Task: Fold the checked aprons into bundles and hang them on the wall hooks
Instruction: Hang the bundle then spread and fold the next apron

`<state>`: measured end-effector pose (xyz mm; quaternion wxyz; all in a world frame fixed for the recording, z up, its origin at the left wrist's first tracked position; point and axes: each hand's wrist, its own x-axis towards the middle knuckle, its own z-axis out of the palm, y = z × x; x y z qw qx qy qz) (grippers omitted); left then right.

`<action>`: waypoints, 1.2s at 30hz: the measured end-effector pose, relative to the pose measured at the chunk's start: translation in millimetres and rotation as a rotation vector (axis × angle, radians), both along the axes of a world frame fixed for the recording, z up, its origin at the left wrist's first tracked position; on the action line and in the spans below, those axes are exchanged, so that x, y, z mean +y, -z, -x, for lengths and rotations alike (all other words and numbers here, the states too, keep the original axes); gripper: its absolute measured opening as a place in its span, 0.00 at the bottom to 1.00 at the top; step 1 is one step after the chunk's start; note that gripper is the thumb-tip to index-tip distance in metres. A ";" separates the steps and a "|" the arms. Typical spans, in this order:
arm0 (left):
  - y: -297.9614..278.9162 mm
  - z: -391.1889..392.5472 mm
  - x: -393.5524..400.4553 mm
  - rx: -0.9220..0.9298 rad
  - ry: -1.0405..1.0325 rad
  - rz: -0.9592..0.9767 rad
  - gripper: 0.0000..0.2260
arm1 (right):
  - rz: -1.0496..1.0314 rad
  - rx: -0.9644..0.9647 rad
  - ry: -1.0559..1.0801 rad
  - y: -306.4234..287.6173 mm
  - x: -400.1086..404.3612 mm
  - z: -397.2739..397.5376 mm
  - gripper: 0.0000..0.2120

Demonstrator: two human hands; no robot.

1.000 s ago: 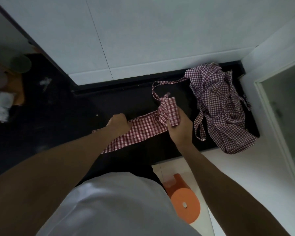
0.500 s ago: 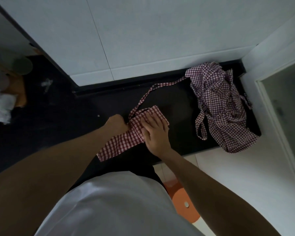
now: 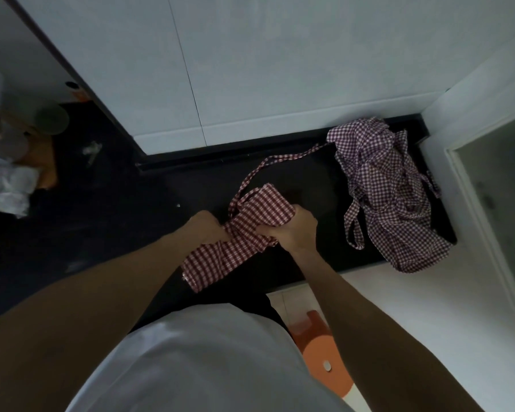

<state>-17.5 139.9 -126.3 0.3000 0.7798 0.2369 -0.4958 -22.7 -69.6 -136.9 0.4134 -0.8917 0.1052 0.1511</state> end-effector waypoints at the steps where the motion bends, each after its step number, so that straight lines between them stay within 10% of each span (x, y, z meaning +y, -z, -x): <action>1: -3.0 -2.6 -0.8 -0.003 0.014 0.022 0.16 | -0.008 -0.014 -0.002 -5.4 -3.3 -3.7 0.30; 12: -7.4 -7.6 -23.0 -0.183 -0.118 0.385 0.27 | -0.104 -0.184 0.171 -45.1 -25.6 -27.6 0.30; 19: -40.2 -12.6 -43.9 0.024 -0.252 0.683 0.13 | -0.112 -0.465 0.201 -76.3 -36.0 -32.2 0.20; 26: -89.1 -30.6 -60.2 -0.006 -0.426 1.019 0.12 | 0.028 -1.029 -0.239 -87.3 -48.7 -28.8 0.12; 32: -105.6 -34.7 -50.3 0.111 -0.448 1.414 0.24 | -0.070 -0.966 -0.370 -99.8 -61.1 -25.4 0.13; 36: -118.1 -37.1 -62.2 0.027 -0.475 1.241 0.30 | -0.092 -0.878 -0.552 -114.6 -70.0 -21.9 0.13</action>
